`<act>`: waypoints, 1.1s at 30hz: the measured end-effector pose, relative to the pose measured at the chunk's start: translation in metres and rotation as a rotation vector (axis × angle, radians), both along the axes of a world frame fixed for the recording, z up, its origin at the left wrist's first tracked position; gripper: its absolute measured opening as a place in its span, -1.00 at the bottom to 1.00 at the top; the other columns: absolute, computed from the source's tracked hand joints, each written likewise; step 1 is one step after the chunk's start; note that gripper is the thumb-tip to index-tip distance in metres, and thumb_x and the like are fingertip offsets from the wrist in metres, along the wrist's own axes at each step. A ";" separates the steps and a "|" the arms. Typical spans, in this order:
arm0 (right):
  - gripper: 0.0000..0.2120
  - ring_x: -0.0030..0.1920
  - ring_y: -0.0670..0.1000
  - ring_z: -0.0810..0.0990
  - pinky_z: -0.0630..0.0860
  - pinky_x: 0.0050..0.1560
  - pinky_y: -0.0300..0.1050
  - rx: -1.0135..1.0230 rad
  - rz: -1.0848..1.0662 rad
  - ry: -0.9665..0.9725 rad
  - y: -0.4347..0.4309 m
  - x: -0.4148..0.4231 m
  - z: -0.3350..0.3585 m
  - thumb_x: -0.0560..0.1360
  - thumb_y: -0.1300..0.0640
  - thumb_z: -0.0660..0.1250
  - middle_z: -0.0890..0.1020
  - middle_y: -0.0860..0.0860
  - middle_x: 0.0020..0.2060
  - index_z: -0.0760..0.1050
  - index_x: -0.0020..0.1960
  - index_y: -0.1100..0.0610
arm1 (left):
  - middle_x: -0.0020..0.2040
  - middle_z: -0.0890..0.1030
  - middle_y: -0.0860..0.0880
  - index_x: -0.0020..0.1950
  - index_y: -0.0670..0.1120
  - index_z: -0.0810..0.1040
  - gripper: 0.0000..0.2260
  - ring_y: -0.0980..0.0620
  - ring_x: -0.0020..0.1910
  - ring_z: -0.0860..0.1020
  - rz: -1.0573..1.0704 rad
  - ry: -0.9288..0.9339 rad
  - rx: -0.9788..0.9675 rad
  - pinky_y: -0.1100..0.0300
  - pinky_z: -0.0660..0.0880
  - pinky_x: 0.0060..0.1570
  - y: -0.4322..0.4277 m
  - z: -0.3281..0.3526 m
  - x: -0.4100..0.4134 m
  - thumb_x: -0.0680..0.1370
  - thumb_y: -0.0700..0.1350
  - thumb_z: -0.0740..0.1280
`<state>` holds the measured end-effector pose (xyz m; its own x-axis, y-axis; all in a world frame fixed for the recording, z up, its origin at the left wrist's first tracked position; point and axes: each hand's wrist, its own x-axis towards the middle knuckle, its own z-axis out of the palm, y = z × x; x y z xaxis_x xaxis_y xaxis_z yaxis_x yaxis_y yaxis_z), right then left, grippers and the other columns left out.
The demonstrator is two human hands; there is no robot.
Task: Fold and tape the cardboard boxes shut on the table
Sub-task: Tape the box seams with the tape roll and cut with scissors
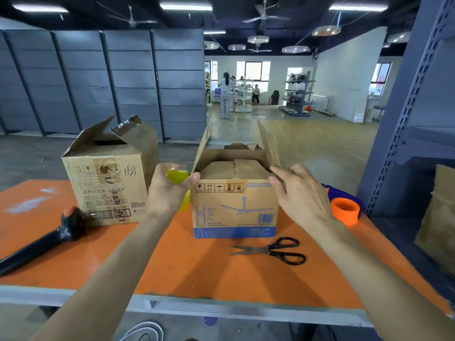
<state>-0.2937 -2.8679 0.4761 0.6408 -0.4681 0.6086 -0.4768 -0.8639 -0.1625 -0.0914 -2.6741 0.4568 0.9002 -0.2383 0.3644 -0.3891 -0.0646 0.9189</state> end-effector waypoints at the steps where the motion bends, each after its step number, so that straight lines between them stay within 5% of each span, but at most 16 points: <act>1: -0.55 0.14 0.17 0.60 0.55 -0.10 0.03 -0.026 -0.044 0.067 0.002 0.001 0.000 0.68 -0.16 0.08 0.52 0.08 0.16 0.41 0.50 -0.04 | 0.02 0.45 0.25 0.27 -0.01 0.49 -0.52 0.12 0.05 0.47 0.000 -0.004 0.006 0.11 0.42 0.03 0.000 0.000 0.000 0.46 0.11 0.56; 4: -0.46 0.16 0.20 0.61 0.50 -0.13 0.02 -0.053 -0.120 0.212 0.005 0.007 0.001 0.67 -0.24 -0.02 0.59 0.13 0.17 0.41 0.47 0.03 | 0.02 0.46 0.23 0.28 0.00 0.49 -0.53 0.05 0.09 0.48 -0.007 -0.008 0.020 0.05 0.47 0.08 0.000 0.000 -0.002 0.47 0.11 0.55; 8: -0.65 0.11 0.20 0.63 0.50 -0.08 0.00 0.051 0.000 0.197 -0.001 0.013 0.007 0.69 -0.03 0.13 0.64 0.12 0.13 0.47 0.39 0.07 | 0.00 0.47 0.21 0.28 -0.03 0.48 -0.53 0.04 0.07 0.49 0.020 0.017 0.000 0.07 0.47 0.07 0.001 0.000 0.001 0.48 0.10 0.54; 12: -0.63 0.09 0.19 0.65 0.55 -0.06 0.04 -0.076 0.039 0.205 0.008 0.007 0.003 0.67 0.04 0.20 0.63 0.09 0.14 0.41 0.45 0.07 | -0.03 0.46 0.19 0.26 -0.07 0.47 -0.54 -0.02 0.12 0.51 0.058 0.056 -0.036 0.05 0.48 0.05 -0.001 -0.001 0.008 0.49 0.10 0.53; 21: -0.36 -0.04 0.16 0.66 0.55 -0.35 0.00 -0.272 0.018 0.165 0.046 0.002 -0.014 0.36 0.25 0.45 0.63 0.07 -0.06 0.48 0.44 0.11 | -0.08 0.40 0.17 0.24 -0.09 0.43 -0.58 0.01 0.05 0.43 0.180 0.078 -0.098 0.14 0.37 0.04 -0.005 0.001 0.016 0.52 0.02 0.51; 29: -0.34 -0.23 0.07 0.56 0.41 -0.51 -0.12 -0.275 0.112 -0.055 0.042 -0.002 -0.016 0.39 0.28 0.45 0.44 0.00 -0.18 0.48 0.44 -0.08 | 0.10 0.49 0.04 0.26 0.01 0.40 -0.63 0.01 0.11 0.47 0.178 -0.082 -0.107 0.09 0.43 0.09 0.001 0.012 0.000 0.55 0.00 0.47; 33: -0.36 0.07 0.06 0.47 0.57 -0.42 -0.03 -0.182 0.144 -0.139 0.038 -0.002 -0.013 0.54 0.15 0.36 0.43 0.03 0.08 0.26 0.57 -0.04 | -0.01 0.50 0.18 0.25 0.08 0.41 -0.66 0.19 -0.06 0.52 0.138 -0.214 -0.077 0.08 0.50 -0.01 0.002 0.023 -0.007 0.55 0.02 0.46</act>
